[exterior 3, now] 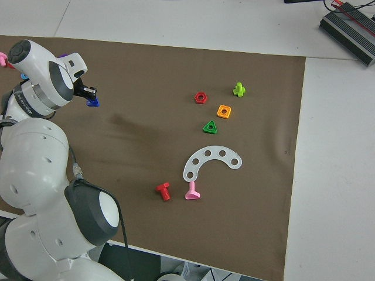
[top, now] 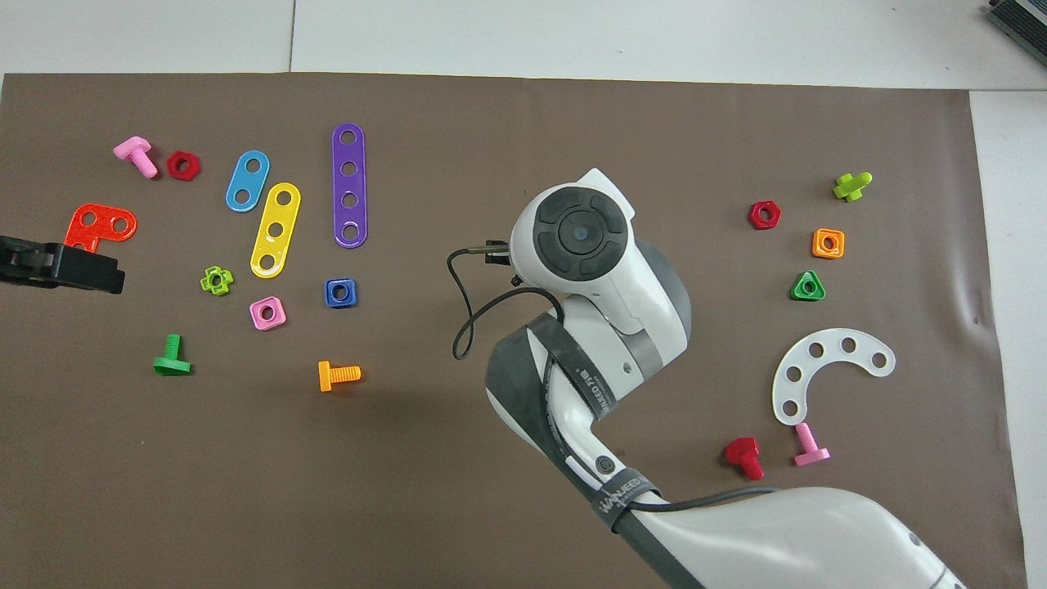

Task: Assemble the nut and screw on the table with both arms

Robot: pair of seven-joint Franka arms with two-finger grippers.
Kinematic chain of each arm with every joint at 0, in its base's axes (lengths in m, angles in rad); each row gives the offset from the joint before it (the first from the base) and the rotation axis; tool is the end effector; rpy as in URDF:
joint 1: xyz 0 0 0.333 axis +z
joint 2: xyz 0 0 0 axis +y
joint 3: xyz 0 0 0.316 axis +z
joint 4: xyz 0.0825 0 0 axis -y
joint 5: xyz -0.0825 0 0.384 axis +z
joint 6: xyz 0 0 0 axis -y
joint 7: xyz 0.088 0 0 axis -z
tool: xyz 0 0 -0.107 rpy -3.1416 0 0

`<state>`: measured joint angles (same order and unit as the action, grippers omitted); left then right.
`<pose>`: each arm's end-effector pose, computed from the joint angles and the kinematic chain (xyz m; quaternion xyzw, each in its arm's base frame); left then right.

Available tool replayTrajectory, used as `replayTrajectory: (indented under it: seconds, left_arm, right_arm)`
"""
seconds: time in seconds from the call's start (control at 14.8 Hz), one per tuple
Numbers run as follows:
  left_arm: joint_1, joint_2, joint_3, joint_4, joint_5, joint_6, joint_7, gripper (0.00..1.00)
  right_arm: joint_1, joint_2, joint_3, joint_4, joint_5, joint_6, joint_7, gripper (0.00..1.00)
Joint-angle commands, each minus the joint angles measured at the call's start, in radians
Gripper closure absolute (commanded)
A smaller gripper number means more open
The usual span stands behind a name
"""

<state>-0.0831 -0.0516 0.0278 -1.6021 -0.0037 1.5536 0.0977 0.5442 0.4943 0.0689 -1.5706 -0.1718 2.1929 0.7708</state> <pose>0.5359 -0.0296 0.6364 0.9971 -0.0765 0.0016 0.0025 0.5807 0.3926 0.3686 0.9955 -0.0383 0.0861 0.0025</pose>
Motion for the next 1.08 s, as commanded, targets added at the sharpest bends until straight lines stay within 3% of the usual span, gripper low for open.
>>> replayTrajectory:
  seconds: [0.0, 0.13, 0.4, 0.47, 0.54, 0.74, 1.01]
  left_arm:
    - [0.006, -0.014, -0.005, -0.015, 0.017, 0.003, 0.001, 0.00]
    - [0.006, -0.014, -0.005, -0.015, 0.017, 0.003, 0.001, 0.00]
    - [0.006, -0.020, -0.005, -0.015, 0.017, -0.035, -0.003, 0.00]
    - [0.006, -0.022, -0.005, -0.016, 0.017, -0.035, -0.006, 0.00]
    - [0.006, -0.020, -0.005, -0.015, 0.017, -0.032, -0.007, 0.00]
    - [0.008, -0.010, -0.005, -0.001, 0.013, -0.001, -0.015, 0.00]
    - [0.000, 0.002, -0.005, 0.004, 0.008, 0.031, -0.015, 0.00]
  right_arm:
    - [-0.006, 0.013, 0.000, -0.052, -0.038, 0.045, 0.036, 1.00]
    - [-0.006, 0.003, 0.000, -0.112, -0.038, 0.120, 0.042, 1.00]
    - [-0.006, -0.003, -0.001, -0.154, -0.037, 0.150, 0.045, 1.00]
    - [-0.009, -0.003, -0.001, -0.155, -0.037, 0.150, 0.047, 0.56]
    - [-0.010, -0.003, -0.001, -0.155, -0.037, 0.146, 0.047, 0.04]
    - [-0.013, -0.017, 0.000, -0.144, -0.029, 0.139, 0.048, 0.00]
    - [-0.079, -0.130, 0.000, -0.144, -0.023, 0.096, 0.039, 0.00]
